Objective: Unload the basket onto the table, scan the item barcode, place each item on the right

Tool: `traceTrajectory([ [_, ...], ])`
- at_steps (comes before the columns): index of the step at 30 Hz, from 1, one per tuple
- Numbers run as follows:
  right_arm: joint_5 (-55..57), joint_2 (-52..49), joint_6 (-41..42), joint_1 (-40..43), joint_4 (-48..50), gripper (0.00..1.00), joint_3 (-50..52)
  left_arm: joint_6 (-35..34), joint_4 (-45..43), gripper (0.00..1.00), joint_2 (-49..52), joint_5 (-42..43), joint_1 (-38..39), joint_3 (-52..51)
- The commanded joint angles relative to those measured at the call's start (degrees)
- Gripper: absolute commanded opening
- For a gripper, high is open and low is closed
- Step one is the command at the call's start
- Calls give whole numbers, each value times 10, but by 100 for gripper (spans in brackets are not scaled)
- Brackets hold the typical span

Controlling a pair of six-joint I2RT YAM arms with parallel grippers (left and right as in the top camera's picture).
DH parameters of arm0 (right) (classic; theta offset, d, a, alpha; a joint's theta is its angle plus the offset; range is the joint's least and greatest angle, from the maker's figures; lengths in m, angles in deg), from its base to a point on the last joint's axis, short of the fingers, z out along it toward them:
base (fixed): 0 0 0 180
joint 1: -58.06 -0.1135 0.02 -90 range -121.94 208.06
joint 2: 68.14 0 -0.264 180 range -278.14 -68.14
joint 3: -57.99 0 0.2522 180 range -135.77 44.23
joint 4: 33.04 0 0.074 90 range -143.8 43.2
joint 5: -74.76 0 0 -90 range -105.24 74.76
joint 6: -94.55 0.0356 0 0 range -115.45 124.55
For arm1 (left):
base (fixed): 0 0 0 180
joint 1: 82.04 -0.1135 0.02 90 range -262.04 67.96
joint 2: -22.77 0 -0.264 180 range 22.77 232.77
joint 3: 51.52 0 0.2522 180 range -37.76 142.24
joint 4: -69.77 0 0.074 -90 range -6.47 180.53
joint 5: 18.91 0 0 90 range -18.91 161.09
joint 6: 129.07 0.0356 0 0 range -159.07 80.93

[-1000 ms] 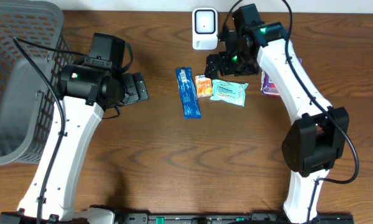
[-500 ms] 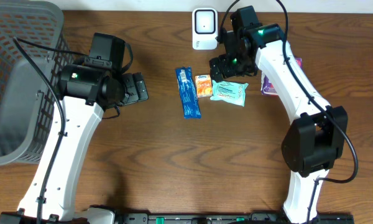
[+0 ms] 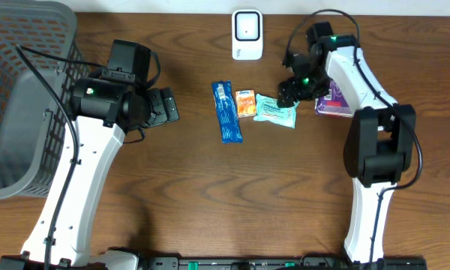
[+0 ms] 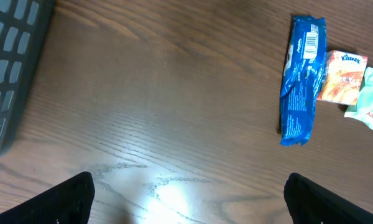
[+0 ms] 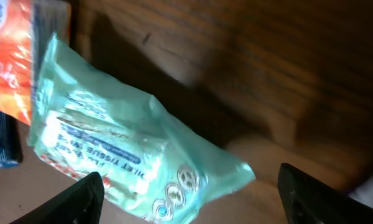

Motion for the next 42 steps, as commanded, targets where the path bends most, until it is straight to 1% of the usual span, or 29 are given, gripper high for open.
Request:
traceTrajectory([
  [1,-85,-23,-74,4,-1,85,2,3,2,98,-1,-12,-2,4],
  [4,-111,-40,-78,3,-1,81,2,3,2,98,-1,-12,-2,4],
  [10,-161,-56,-76,-8,-7,60,2,3,2,98,-1,-12,-2,4],
  [11,-160,-58,-75,-11,-8,50,2,3,2,98,-1,-12,-2,4],
  [13,-151,-59,-71,-17,-14,35,2,3,2,98,-1,-12,-2,4],
  [15,-137,-59,-64,-21,-20,16,2,3,2,98,-1,-12,-2,4],
  [16,-124,-59,-51,-22,-22,1,2,3,2,98,-1,-12,-2,4],
  [18,-93,-59,-8,-22,-24,1,2,3,2,98,-1,-12,-2,4],
  [23,-69,-49,45,-18,-25,1,1,3,2,98,-1,-12,-2,4],
  [25,-38,-30,79,-14,-23,1,0,3,2,98,-1,-12,-2,4],
  [33,182,63,186,-17,-23,1,0,3,2,98,-1,-12,-2,4],
  [39,275,108,205,-24,-25,1,0,3,2,98,-1,-12,-2,4],
  [42,353,113,245,-29,-31,1,0,3,2,98,-1,-12,-2,4],
])
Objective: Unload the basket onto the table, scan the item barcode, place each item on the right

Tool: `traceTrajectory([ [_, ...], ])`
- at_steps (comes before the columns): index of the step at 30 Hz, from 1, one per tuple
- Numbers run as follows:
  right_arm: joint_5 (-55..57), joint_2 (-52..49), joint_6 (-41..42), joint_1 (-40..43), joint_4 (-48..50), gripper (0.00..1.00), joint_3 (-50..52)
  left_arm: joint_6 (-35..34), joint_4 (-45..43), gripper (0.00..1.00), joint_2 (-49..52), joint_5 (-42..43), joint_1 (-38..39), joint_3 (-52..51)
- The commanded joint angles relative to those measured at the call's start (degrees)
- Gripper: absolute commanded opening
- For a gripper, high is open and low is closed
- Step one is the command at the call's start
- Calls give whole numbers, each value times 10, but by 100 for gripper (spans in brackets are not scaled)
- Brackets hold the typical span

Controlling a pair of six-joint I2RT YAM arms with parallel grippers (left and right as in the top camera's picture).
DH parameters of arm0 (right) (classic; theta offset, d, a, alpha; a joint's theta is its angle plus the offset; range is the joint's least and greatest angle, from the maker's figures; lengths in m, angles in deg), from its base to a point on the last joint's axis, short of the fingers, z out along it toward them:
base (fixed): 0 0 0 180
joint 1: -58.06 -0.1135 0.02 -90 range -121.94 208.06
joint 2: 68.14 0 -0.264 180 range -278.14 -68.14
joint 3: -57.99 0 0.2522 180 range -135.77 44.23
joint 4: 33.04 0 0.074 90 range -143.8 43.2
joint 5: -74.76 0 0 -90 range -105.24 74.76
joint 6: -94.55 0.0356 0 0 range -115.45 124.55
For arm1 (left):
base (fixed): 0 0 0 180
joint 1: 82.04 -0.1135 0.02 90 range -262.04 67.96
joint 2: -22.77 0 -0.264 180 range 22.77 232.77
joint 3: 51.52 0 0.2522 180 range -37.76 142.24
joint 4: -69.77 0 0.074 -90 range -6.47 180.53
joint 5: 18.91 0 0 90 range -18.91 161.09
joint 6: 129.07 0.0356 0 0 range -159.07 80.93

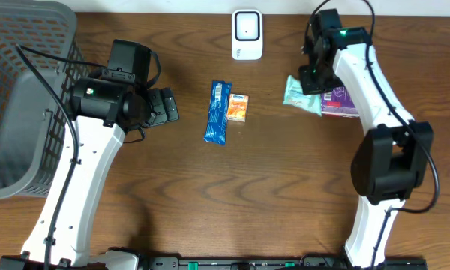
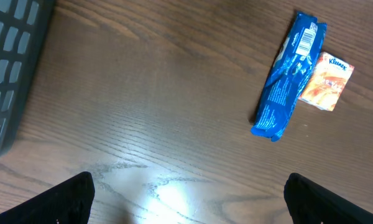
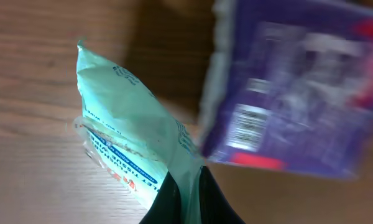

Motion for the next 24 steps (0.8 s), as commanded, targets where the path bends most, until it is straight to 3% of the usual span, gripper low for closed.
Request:
traceTrajectory([
  [1,132,9,61,-11,-5,1,-1,3,2,98,-1,-12,-2,4],
  [8,324,-5,181,-55,-3,1,1,3,2,98,-1,-12,-2,4],
  [14,395,-30,187,-109,63,1,45,3,2,98,-1,-12,-2,4],
  [24,421,-49,187,-205,84,1,85,3,2,98,-1,-12,-2,4],
])
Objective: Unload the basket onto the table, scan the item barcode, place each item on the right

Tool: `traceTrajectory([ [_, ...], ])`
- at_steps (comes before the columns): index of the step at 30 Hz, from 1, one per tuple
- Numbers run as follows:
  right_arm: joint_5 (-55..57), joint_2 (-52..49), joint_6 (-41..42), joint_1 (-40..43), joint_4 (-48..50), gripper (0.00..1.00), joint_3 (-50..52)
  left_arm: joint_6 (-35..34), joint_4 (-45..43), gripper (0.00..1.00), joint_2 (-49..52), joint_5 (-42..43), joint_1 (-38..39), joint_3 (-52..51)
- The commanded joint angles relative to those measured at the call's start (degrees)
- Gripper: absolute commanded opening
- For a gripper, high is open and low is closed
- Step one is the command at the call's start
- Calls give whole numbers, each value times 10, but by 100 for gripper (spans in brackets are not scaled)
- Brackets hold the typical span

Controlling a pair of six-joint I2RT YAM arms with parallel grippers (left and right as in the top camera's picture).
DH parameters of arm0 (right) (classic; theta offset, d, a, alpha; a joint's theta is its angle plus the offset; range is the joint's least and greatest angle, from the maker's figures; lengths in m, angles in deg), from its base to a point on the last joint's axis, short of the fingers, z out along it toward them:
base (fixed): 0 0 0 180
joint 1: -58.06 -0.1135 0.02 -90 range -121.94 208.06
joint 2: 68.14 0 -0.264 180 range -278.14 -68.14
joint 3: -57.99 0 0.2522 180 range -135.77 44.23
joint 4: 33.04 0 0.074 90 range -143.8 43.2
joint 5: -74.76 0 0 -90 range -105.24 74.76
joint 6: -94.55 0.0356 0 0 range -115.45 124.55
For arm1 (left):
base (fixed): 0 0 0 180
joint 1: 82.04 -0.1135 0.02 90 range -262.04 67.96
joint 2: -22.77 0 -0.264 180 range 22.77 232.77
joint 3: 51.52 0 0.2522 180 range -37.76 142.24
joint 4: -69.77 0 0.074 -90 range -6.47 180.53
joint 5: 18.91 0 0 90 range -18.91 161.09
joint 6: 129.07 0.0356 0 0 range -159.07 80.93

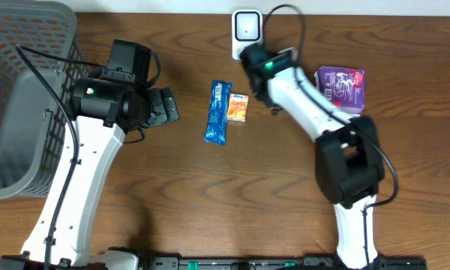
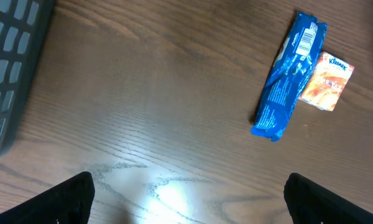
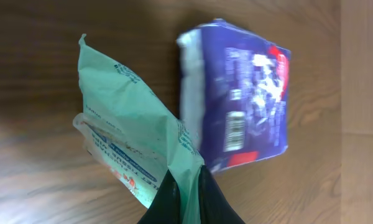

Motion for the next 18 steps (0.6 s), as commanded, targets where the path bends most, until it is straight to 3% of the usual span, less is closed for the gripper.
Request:
traceTrajectory([
  [1,45,-3,14,-30,3,1,19,3,2,98,-1,-12,-2,4],
  [4,40,-3,14,-48,12,1,45,3,2,98,-1,-12,-2,4],
  [6,17,-3,14,-60,10,8,59,3,2,98,-1,-12,-2,4],
  [9,-32,-3,14,-75,-2,9,63,3,2,98,-1,-12,-2,4],
  [12,-67,-2,14,-96,-12,24,57,3,2,98,-1,-12,-2,4],
  [13,-69,-2,14,-102,-15,35,52,3,2,98,-1,-12,-2,4],
  [18,-86,-2,3,-111,-39,40,6,3,2,98,-1,-12,-2,4],
])
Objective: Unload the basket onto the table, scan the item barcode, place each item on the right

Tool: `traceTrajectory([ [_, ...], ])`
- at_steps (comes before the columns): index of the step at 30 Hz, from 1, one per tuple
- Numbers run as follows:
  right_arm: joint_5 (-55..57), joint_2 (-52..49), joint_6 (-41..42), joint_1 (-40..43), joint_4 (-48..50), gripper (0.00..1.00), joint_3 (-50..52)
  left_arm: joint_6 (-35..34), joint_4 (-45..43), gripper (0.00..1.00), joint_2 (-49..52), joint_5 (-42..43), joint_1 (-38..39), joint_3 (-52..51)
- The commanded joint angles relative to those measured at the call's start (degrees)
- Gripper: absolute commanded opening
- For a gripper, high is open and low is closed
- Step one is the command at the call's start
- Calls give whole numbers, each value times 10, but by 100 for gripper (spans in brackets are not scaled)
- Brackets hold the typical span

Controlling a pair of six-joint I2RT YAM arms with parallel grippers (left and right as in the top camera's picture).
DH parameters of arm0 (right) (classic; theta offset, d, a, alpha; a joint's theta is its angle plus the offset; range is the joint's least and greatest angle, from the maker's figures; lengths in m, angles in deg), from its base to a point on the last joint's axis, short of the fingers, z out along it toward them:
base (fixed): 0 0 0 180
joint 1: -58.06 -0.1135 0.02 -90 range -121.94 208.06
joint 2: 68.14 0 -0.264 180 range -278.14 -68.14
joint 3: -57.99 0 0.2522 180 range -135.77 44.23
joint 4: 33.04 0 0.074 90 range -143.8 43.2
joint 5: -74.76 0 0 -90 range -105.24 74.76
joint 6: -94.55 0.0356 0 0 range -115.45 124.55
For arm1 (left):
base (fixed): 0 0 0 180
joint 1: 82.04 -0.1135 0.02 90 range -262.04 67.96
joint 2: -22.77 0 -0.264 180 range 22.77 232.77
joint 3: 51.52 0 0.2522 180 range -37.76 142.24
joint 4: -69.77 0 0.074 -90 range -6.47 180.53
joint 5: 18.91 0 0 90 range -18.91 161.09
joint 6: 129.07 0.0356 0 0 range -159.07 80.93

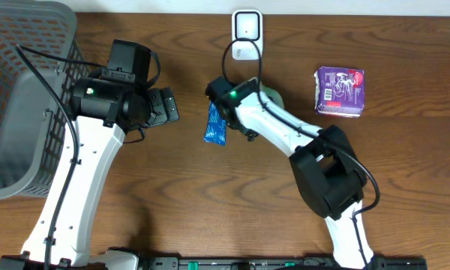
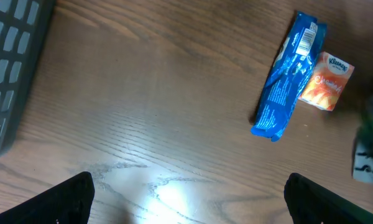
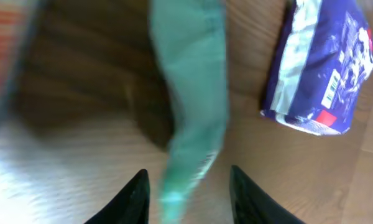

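A green tissue packet (image 3: pixel 193 93) shows blurred in the right wrist view, running down between the fingers of my right gripper (image 3: pixel 188 186), which stands open. Overhead, a bit of the green packet (image 1: pixel 272 94) shows beside the right arm, below the white scanner (image 1: pixel 247 34); my right gripper (image 1: pixel 262 96) is mostly hidden there. My left gripper (image 2: pixel 189 205) is open over bare wood, and the left gripper (image 1: pixel 165 105) sits left of the blue packet (image 1: pixel 215 124).
The blue packet (image 2: pixel 289 74) and an orange Kleenex pack (image 2: pixel 323 81) lie side by side mid-table. A purple pack (image 1: pixel 341 90) lies at the right, also seen as the purple pack (image 3: pixel 323 62). A grey basket (image 1: pixel 22 97) fills the left edge.
My right gripper was shut on the green packet close to the scanner. Now its jaws are apart with the packet blurred between them, and the arm reaches further left over the orange pack.
My right gripper stood open at the green packet lying beside the orange pack. Then it was shut on the packet near the purple pack, with the blue and orange packs shifted. Then it held it below the scanner, and now the jaws are open.
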Motion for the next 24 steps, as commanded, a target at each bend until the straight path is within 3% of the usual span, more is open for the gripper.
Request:
traceTrajectory([
  [1,-36,0,-11,-4,-17,40,-58,3,2,98,-1,-12,-2,4],
  [3,-73,0,-30,3,-35,41,-99,3,2,98,-1,-12,-2,4],
  [8,-167,0,-51,52,-67,64,-184,3,2,98,-1,-12,-2,4],
  [13,-368,0,-124,166,-48,54,-165,3,2,98,-1,-12,-2,4],
  [16,-519,0,-197,224,-2,54,-116,3,2,98,-1,-12,-2,4],
  [19,-570,0,-209,253,40,50,-70,3,2,98,-1,-12,-2,4],
  [24,-691,-1,-248,277,126,54,12,3,2,98,-1,-12,-2,4],
])
